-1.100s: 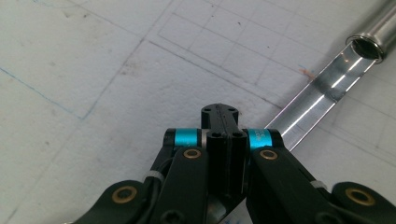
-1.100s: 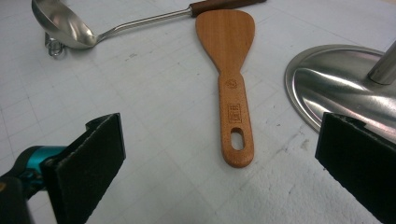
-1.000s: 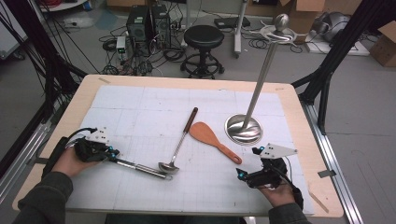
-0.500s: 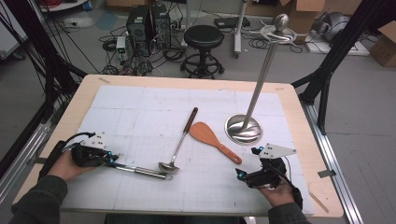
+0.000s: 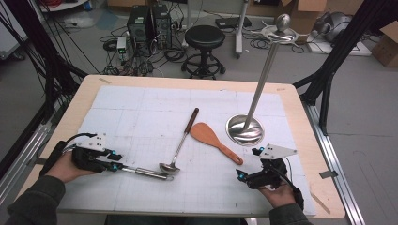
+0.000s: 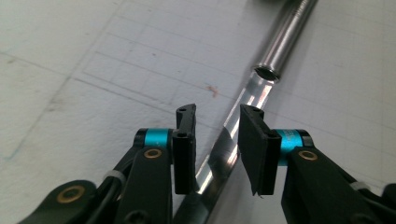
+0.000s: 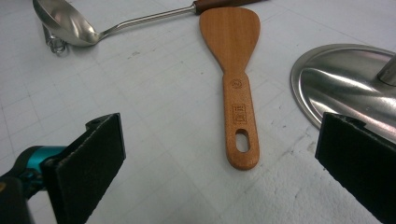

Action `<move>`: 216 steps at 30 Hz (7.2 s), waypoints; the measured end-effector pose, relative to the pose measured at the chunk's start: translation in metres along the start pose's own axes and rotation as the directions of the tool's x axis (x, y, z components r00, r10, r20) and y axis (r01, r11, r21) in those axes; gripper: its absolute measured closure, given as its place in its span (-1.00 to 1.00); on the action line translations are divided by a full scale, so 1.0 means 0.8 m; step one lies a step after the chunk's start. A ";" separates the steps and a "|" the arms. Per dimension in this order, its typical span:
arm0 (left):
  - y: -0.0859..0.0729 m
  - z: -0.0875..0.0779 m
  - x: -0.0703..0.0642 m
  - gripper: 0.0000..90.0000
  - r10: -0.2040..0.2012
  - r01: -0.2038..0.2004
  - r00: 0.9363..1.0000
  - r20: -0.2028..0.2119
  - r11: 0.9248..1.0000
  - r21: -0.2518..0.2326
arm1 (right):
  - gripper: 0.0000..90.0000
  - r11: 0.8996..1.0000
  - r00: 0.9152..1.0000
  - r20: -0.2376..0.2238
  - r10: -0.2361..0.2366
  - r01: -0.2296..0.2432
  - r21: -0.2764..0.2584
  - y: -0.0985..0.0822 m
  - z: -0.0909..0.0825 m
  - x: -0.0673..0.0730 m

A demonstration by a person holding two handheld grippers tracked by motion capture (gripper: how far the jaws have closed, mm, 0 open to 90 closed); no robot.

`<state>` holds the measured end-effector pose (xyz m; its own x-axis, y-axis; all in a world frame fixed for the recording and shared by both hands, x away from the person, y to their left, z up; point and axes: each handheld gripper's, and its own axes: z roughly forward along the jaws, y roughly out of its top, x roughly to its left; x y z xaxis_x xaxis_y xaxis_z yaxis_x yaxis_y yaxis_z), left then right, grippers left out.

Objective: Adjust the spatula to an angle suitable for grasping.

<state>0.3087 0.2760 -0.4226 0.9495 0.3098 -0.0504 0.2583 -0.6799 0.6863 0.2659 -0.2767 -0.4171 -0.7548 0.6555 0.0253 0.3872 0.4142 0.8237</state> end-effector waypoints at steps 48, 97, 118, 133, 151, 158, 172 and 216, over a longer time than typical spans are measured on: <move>-0.028 -0.011 0.007 0.60 -0.007 0.014 0.998 -0.067 0.995 0.101 | -1.00 1.000 1.000 0.003 0.014 -0.014 -0.020 -0.002 -0.006 -0.001; 0.035 -0.009 -0.006 0.66 -0.012 0.006 0.993 -0.115 0.998 -0.057 | -0.99 0.995 0.993 -0.119 0.015 -0.027 -0.096 0.060 0.041 0.028; 0.088 -0.001 -0.034 0.66 0.047 -0.061 0.992 -0.116 0.990 -0.128 | -0.84 0.991 0.986 -0.166 -0.023 0.001 -0.132 0.108 0.078 0.054; 0.122 0.023 -0.049 0.66 0.079 -0.090 0.993 -0.090 0.988 -0.123 | -0.60 0.986 0.977 -0.209 -0.038 0.003 -0.165 0.134 0.088 0.068; 0.159 0.052 -0.060 0.66 0.123 -0.128 0.991 -0.049 0.984 -0.126 | 0.22 0.981 0.945 -0.328 -0.018 -0.047 -0.187 0.161 0.095 0.078; 0.157 0.053 -0.058 0.64 0.104 -0.108 0.994 -0.036 0.986 -0.131 | 0.32 0.980 0.921 -0.386 0.047 -0.118 -0.161 0.159 0.097 0.071; 0.134 0.056 -0.039 0.55 0.019 -0.011 0.997 0.077 0.995 -0.098 | 0.40 0.976 0.902 -0.429 0.054 -0.138 -0.166 0.162 0.097 0.068; 0.147 0.020 -0.053 0.40 0.027 0.010 0.993 0.118 0.953 -0.302 | 0.64 0.939 0.853 -0.517 0.078 -0.237 -0.249 0.235 0.066 0.081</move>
<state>0.3019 0.1720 -0.3515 0.9705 0.2108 -0.1169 0.2016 -0.4442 0.8730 0.3178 -0.1231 -0.2902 -0.8869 0.2648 0.3786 0.4106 0.0763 0.9086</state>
